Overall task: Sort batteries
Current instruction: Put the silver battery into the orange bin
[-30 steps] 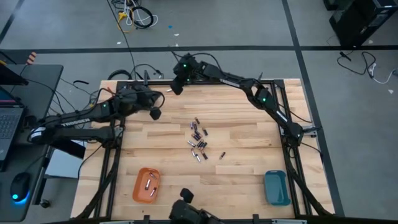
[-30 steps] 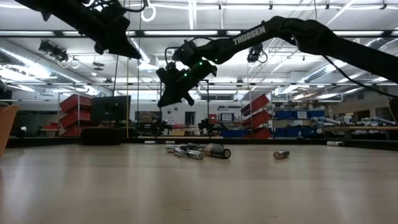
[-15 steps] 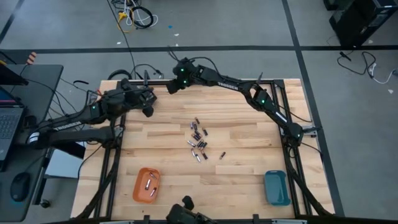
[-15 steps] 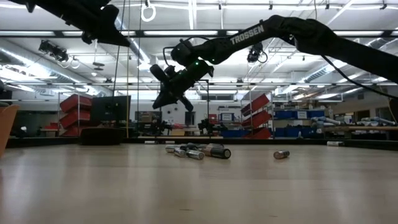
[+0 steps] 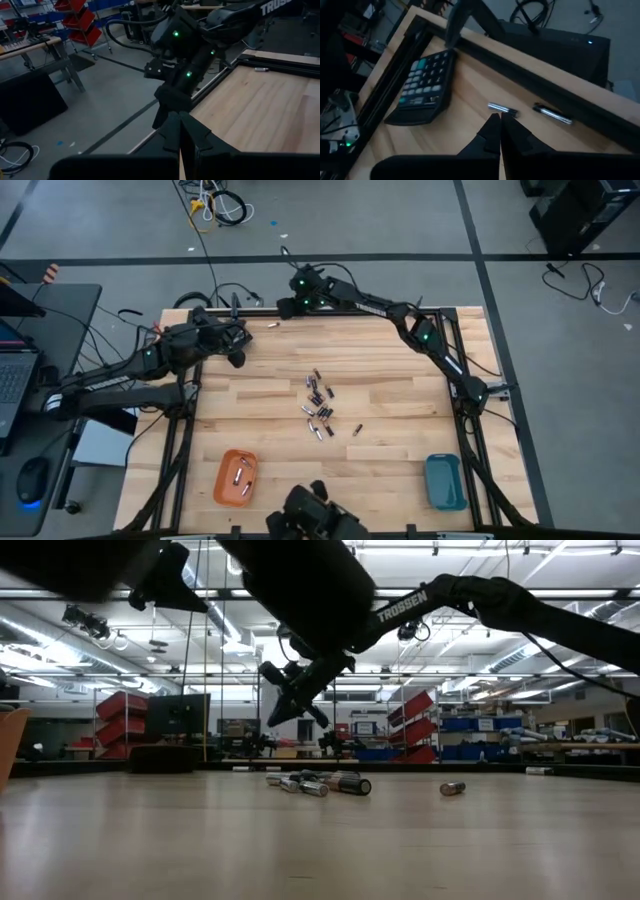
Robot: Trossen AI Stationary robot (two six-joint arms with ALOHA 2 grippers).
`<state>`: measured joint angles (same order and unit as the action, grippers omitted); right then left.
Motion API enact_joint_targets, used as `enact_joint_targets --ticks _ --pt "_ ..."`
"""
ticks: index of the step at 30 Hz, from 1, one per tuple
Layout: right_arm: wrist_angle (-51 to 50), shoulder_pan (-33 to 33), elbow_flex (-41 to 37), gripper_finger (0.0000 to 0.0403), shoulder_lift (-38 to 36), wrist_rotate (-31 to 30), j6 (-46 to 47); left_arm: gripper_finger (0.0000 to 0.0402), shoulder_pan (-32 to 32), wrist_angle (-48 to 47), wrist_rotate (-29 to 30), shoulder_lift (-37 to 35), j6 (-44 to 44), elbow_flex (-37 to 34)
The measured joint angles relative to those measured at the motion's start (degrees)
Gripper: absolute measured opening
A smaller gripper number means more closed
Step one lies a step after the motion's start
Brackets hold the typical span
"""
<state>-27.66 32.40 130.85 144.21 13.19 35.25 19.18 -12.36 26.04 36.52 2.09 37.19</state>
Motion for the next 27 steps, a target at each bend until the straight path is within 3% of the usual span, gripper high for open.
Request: enact_joint_targets --ticks 14,23,27 --pt "6.51 1.03 -6.73 0.0000 0.05 5.71 2.36 0.0000 0.00 3.00 -1.12 6.08 -1.20 0.02" --pt "-1.80 1.40 -6.79 0.0000 0.05 5.14 1.85 0.0000 0.00 3.37 -1.11 6.16 -1.17 0.02" --pt "-1.69 1.45 -6.66 0.0003 0.01 11.74 -5.52 0.0000 0.00 2.11 -1.11 6.14 -1.26 0.02"
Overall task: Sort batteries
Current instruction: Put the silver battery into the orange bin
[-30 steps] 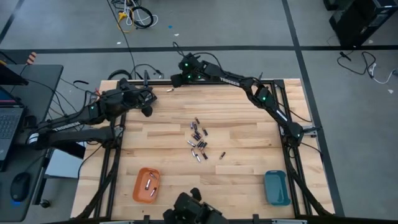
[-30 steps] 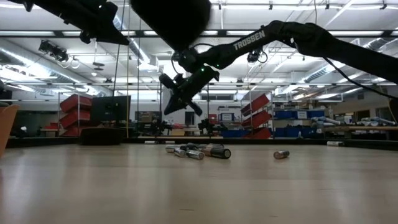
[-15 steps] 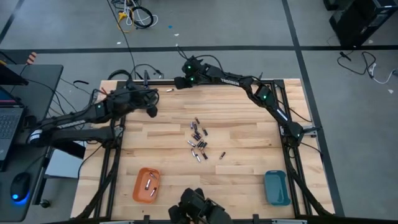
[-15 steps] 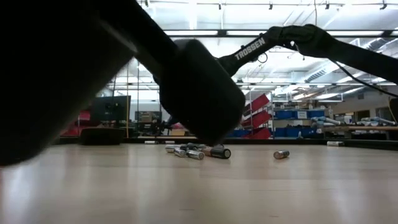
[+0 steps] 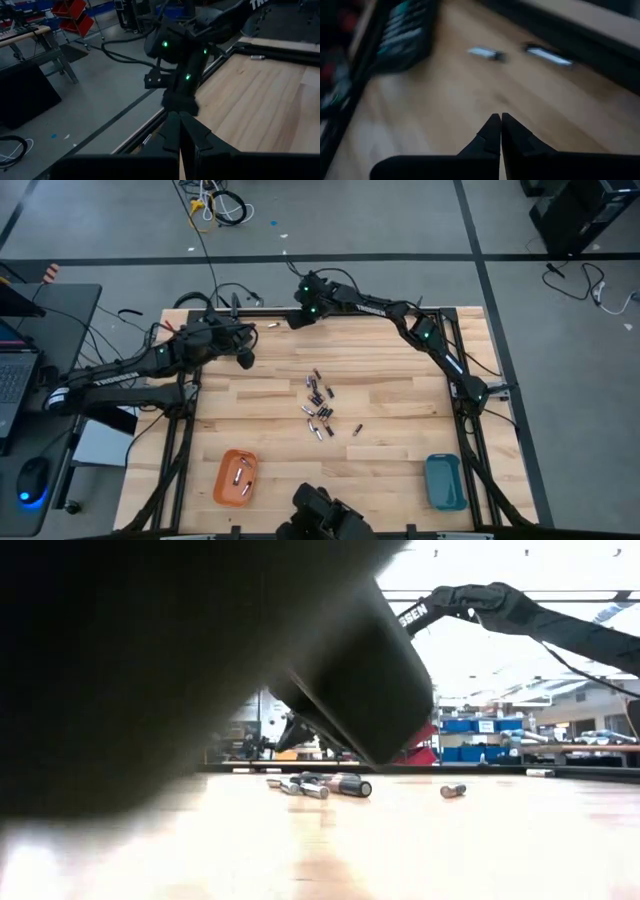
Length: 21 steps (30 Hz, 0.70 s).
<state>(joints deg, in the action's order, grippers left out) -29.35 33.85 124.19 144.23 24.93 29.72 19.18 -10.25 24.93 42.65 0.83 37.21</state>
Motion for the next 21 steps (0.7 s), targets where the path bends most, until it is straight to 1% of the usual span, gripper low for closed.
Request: enact_joint_targets --ticks 2,3,6,7,9,12,14,16,18,19,21 --pt "-1.08 -0.37 0.39 0.0007 -0.48 1.11 -3.04 0.0000 0.01 -1.28 -0.52 0.05 -0.84 0.00" --pt "-1.68 -0.46 0.47 0.0008 -0.99 1.58 -4.06 0.0000 0.04 -1.66 -1.82 0.22 -1.22 0.00" --pt "-3.02 -0.54 0.56 0.0012 -3.72 4.92 -8.47 0.0000 0.72 -0.96 -9.12 1.52 -1.34 0.00" --pt "-3.81 -0.48 0.64 0.0012 -4.91 5.31 -9.90 0.0000 1.30 0.12 -11.88 2.36 -1.21 0.00" --pt "-6.52 -0.44 0.71 0.0012 -7.39 5.06 -12.97 0.0000 3.47 1.19 -14.88 4.55 -1.17 0.58" --pt "-13.32 -0.40 0.71 0.0009 -11.38 1.86 -17.40 0.0000 8.83 1.09 -17.92 9.28 -0.85 2.56" --pt "-18.42 -0.67 0.69 0.0007 -14.53 -1.21 -20.58 0.0000 13.35 1.08 -22.27 13.40 -0.91 4.56" --pt "-22.53 -1.37 0.47 0.0007 -17.87 -4.83 -22.95 0.0000 17.70 0.76 -28.10 18.31 -0.66 6.98" --pt "-25.33 -2.27 -0.44 0.0008 -21.08 -7.65 -24.53 0.0000 21.87 -1.95 -33.51 23.55 0.21 9.82" --pt "-26.44 -2.76 -0.98 0.0009 -22.47 -8.51 -25.29 0.0000 23.65 -4.01 -35.16 26.04 0.31 11.39" --pt "-27.76 -3.53 -2.82 0.0010 -25.34 -9.39 -25.93 0.0000 26.52 -8.53 -36.59 31.12 0.37 15.16"
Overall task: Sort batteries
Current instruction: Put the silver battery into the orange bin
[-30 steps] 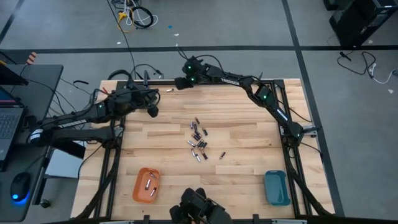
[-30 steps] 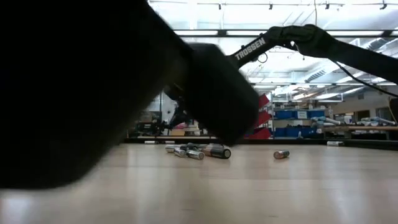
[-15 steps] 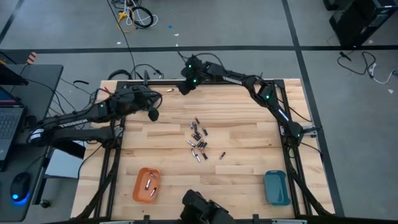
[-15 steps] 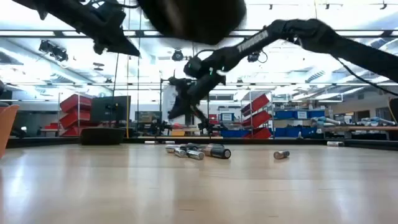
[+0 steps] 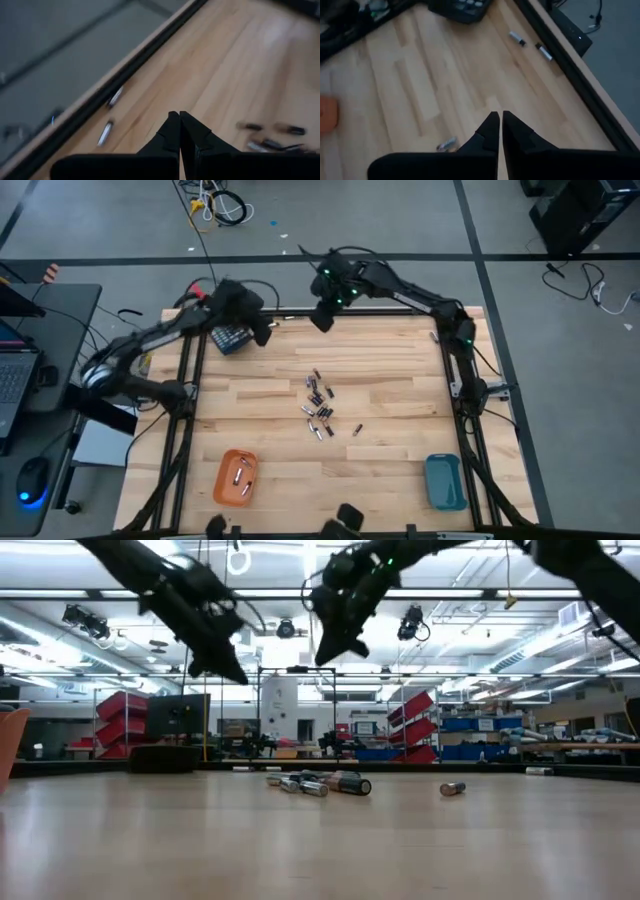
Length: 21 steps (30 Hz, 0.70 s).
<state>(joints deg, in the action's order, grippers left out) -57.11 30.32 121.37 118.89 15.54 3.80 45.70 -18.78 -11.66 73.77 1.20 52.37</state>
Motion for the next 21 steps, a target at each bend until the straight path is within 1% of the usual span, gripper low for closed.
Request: enact_joint_targets --ticks 4,9,16,21 --pt "0.50 -0.98 -5.37 0.0011 -6.80 -0.60 -0.59 0.0000 3.45 -6.77 1.72 8.52 0.38 5.96" --pt "6.99 -1.34 -16.52 0.0008 -14.50 -1.01 2.00 0.0000 4.92 -9.37 3.95 16.98 1.53 11.23" --pt "17.39 -1.69 -31.97 0.0010 -23.62 -0.89 7.28 0.0000 5.32 -12.64 7.96 26.68 -1.88 18.71" --pt "22.10 -2.35 -37.47 0.0011 -28.00 -0.75 9.53 0.0000 5.32 -15.90 8.98 31.94 -2.99 23.92"
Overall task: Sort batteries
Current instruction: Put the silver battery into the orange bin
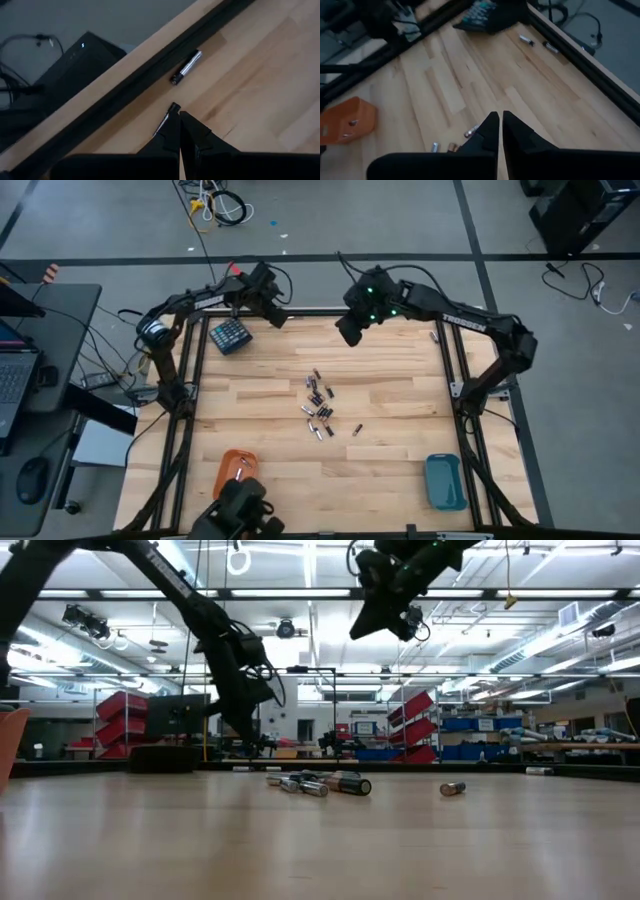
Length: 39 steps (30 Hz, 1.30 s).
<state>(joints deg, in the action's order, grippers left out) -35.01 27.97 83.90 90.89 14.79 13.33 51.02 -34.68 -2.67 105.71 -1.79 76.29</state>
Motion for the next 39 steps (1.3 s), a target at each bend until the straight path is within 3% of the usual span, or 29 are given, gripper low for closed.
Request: enact_joint_targets --ticks 6,17,21,26,31,35,37,39 --pt "3.17 -1.44 -1.93 0.0007 -2.12 0.04 -0.13 0.0000 -0.02 -5.53 1.24 4.34 -3.34 5.20" --pt "4.94 -3.39 -1.93 0.0010 -2.10 0.04 -1.91 0.0000 -0.44 -8.15 0.49 8.24 -9.29 6.93" --pt "5.01 -4.19 -1.93 0.0007 -2.10 0.04 -2.78 0.0000 -0.97 -5.80 0.61 8.24 -16.82 6.95" --pt "5.92 -4.36 -1.93 0.0008 -2.10 0.09 -3.03 0.0000 -1.30 0.88 0.76 8.20 -17.24 6.95" --pt "6.76 -4.33 -1.90 0.0011 -2.08 0.09 -3.39 0.0000 -1.54 7.62 0.96 8.15 -25.10 6.93" --pt "6.60 -4.37 -1.90 0.0009 -2.08 0.09 -3.02 0.0000 -1.53 10.45 -3.66 8.13 -27.71 6.93" --pt "6.16 -4.62 -1.90 0.0007 -2.08 0.07 -3.00 0.0000 -1.21 7.92 -7.88 8.13 -28.94 6.93" --pt "6.26 -4.84 -1.90 0.0007 -2.08 0.07 -3.00 0.0000 -1.20 4.81 -7.70 8.59 -30.77 6.93"
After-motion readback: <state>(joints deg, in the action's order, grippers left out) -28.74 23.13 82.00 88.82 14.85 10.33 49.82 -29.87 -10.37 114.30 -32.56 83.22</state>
